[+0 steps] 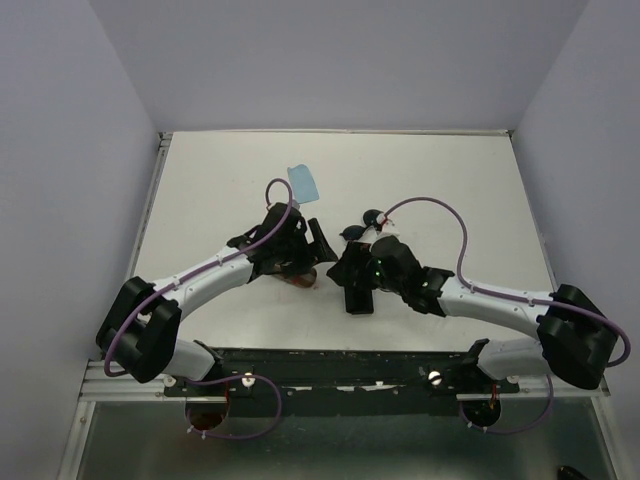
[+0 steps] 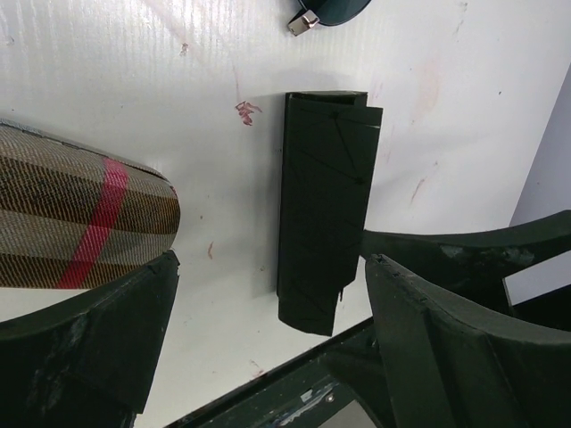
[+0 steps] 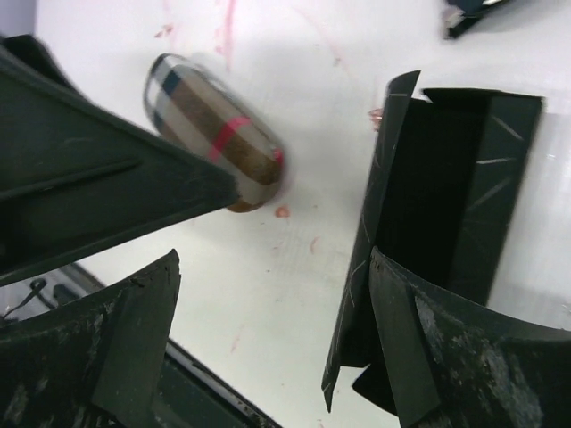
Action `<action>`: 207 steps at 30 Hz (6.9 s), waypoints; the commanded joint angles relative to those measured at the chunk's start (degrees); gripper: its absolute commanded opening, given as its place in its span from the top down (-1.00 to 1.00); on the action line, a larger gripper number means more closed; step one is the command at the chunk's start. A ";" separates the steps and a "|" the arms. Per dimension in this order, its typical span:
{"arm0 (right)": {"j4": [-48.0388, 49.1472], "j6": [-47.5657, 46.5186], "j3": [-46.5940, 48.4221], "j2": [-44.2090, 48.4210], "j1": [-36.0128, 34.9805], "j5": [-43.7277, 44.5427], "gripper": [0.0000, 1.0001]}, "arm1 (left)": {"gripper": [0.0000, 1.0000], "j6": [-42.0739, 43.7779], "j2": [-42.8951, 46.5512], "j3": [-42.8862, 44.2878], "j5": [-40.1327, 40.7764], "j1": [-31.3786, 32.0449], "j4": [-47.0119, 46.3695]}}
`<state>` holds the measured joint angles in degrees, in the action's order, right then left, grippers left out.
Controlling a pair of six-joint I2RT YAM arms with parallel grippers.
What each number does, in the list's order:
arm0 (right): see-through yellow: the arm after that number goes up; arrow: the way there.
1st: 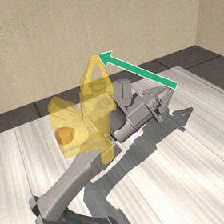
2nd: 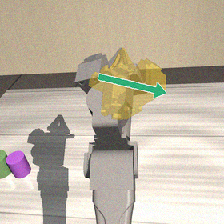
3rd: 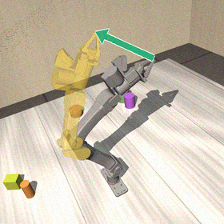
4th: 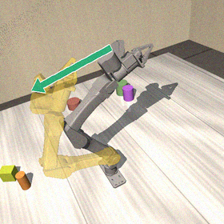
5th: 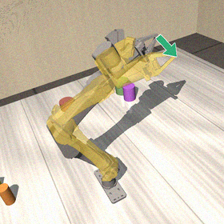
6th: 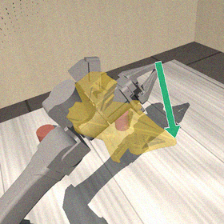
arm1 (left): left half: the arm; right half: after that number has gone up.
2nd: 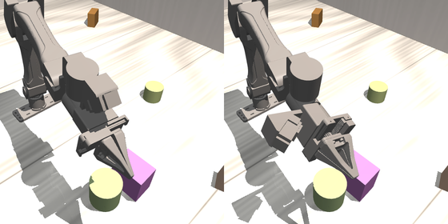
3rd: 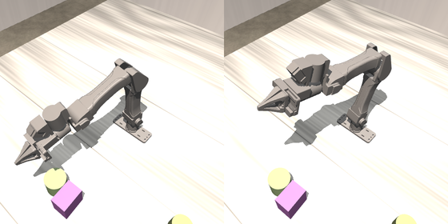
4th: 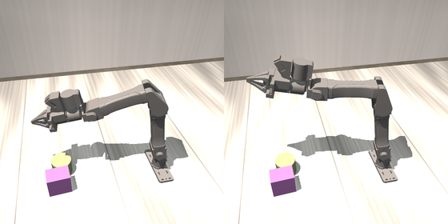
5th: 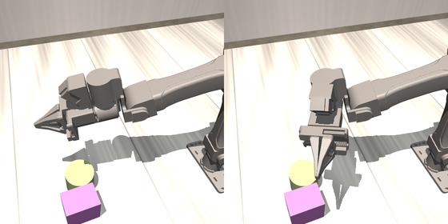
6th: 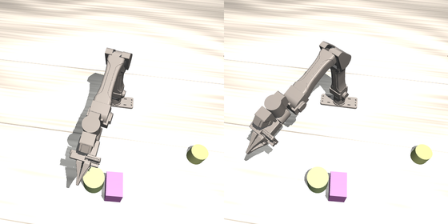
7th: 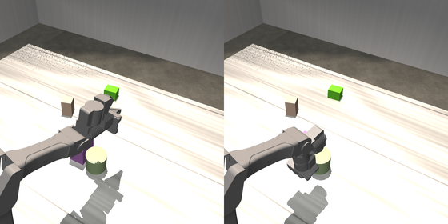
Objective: Organize the sunglasses
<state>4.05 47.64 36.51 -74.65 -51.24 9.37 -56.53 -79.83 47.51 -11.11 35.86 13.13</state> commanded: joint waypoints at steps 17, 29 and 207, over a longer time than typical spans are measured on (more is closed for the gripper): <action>11.24 -6.07 -1.88 -4.98 0.18 -16.05 -0.80 | -0.55 1.34 -9.20 4.61 -2.42 1.58 -2.14; -6.66 -1.68 -3.64 7.76 0.35 12.32 -0.82 | 0.19 2.30 -14.91 8.30 0.83 2.02 2.43; 0.97 -23.13 23.69 -28.27 8.09 1.61 -0.07 | -0.28 18.74 -32.21 38.70 3.56 -18.10 24.75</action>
<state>8.99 14.26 57.98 -103.18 -44.05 6.37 -40.01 -106.91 81.80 -4.60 18.06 33.65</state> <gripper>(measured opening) 0.530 0.707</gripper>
